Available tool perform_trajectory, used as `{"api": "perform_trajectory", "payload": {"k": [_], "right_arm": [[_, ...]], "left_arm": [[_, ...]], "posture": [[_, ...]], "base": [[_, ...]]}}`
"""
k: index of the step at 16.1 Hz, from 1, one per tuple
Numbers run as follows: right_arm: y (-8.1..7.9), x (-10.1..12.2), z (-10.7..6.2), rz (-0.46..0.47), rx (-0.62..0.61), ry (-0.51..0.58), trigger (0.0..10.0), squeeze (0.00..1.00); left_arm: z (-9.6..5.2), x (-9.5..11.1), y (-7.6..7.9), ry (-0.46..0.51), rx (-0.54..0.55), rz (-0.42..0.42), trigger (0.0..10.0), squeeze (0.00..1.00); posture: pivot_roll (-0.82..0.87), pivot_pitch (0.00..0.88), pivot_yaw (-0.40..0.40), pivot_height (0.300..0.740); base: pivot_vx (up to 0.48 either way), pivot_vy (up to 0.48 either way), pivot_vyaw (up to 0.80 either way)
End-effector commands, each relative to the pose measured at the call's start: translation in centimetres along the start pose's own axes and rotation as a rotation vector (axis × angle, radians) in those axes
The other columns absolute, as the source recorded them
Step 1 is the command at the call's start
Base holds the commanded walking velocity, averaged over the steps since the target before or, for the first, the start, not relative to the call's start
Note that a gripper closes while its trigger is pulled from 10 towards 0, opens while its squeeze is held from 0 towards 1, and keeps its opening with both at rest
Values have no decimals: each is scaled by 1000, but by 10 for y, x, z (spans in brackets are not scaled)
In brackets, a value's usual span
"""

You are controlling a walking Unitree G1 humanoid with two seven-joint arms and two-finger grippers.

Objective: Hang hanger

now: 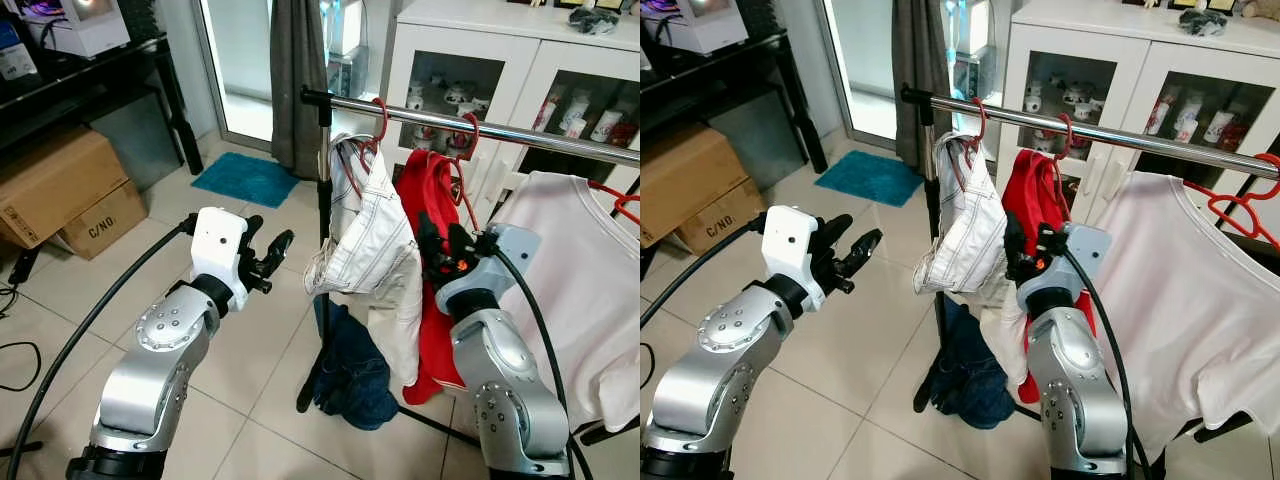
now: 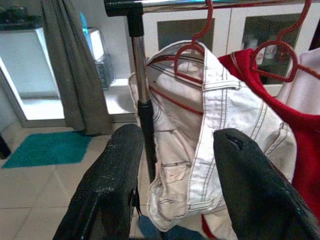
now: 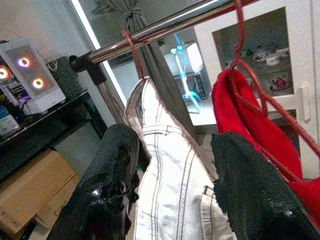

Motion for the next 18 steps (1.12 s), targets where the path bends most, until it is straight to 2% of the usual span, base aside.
{"api": "perform_trajectory", "payload": {"k": [1,2,3,6,7,13,15,18], "right_arm": [[-15,-3,1,-32,75,-37,10000,0],[-18,-4,0,-46,93,-40,10000,0],[-27,-2,0,-78,155,-27,10000,0],[-30,-2,1,-111,181,-32,10000,0],[-28,-1,4,-112,173,-33,10000,0],[-21,4,8,-178,147,-8,10000,0],[-15,5,10,-277,106,9,10000,0],[-13,3,11,-250,95,-7,10000,0]], "left_arm": [[0,5,-1,9,6,-8,10000,0],[0,4,-2,3,9,-6,10000,0],[-1,3,-5,4,20,6,10000,0],[-3,5,-8,9,23,16,10000,0],[-3,5,-8,9,25,16,10000,0],[-2,5,-7,8,15,17,10000,0],[-1,5,-7,8,10,14,10000,0],[-1,6,-7,9,7,16,10000,0]], "posture": [[-117,0,45,740],[-115,0,44,740],[-115,0,44,740],[-108,0,38,740],[-109,0,40,740],[-113,0,43,740],[-114,0,46,740],[-113,0,47,740]], "base": [[0,0,0],[0,0,0],[0,0,0],[0,0,140],[240,0,800],[224,0,0],[324,0,0],[322,0,0]]}}
Point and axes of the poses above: a point about 5 cm out from each wrist's last joint towards the gripper, its own z axis pointing out of the wrist towards the gripper, its own x axis along the axis of the wrist's last joint, y = z × x, the point moved 5 cm from there along z, pointing out of the wrist towards the gripper, and after that the axes turned 7 degrees about -z, right-handed, at the moved point
